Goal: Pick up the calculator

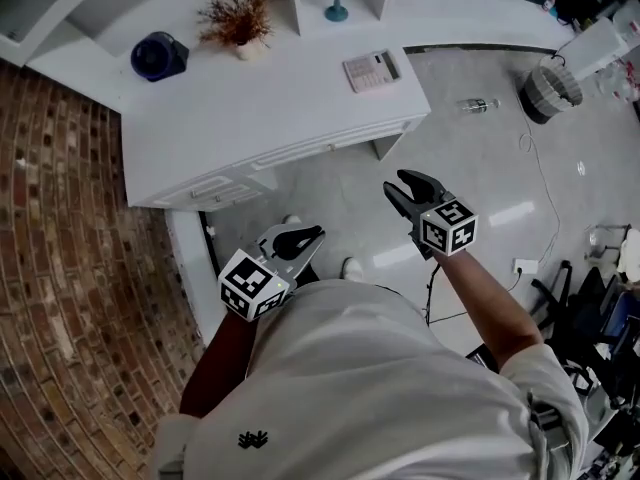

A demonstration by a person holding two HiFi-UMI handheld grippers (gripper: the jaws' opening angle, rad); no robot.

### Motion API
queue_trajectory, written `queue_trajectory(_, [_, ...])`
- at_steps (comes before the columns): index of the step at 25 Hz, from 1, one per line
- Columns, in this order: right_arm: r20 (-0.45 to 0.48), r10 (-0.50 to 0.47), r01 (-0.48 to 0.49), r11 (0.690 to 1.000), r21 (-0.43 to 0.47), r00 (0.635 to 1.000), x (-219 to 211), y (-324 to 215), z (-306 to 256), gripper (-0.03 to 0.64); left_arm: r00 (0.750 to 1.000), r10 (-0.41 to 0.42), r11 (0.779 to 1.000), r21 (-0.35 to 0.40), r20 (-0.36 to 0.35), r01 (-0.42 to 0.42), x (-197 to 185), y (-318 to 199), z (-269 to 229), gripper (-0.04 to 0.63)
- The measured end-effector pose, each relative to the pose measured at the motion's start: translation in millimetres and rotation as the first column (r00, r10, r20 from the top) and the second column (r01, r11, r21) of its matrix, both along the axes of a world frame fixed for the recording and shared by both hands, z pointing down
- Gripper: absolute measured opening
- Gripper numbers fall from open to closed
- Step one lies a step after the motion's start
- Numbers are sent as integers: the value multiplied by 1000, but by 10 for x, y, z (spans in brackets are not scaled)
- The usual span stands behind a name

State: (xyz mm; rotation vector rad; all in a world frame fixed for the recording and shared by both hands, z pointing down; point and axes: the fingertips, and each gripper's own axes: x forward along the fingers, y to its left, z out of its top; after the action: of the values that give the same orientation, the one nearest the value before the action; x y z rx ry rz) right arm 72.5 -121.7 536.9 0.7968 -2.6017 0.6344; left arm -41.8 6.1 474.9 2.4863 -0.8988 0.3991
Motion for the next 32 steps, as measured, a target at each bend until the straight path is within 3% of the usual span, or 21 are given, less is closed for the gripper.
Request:
queue_trajectory(6, [-18,145,-145,989,1,989,-171,-720,42,175,994,106,994,7,0,-106,-532,-635,-48,34])
queue_trajectory(13, [-35,328,-328,945,14,944,-114,-1500,193,213,971,238,971,7,25,-238,-978,-1067,-3,34])
queue_trajectory(20, [-69,363,-363,932,9,929,41,-2328,403,216,984,177,984,-20,24,-177,-1091,-1504,30,32])
queue_trajectory(32, [10,341,-335,927,-167,940,221,-3428,923,235,997,60,998,1,38,-60,-674,-2349,-173,31])
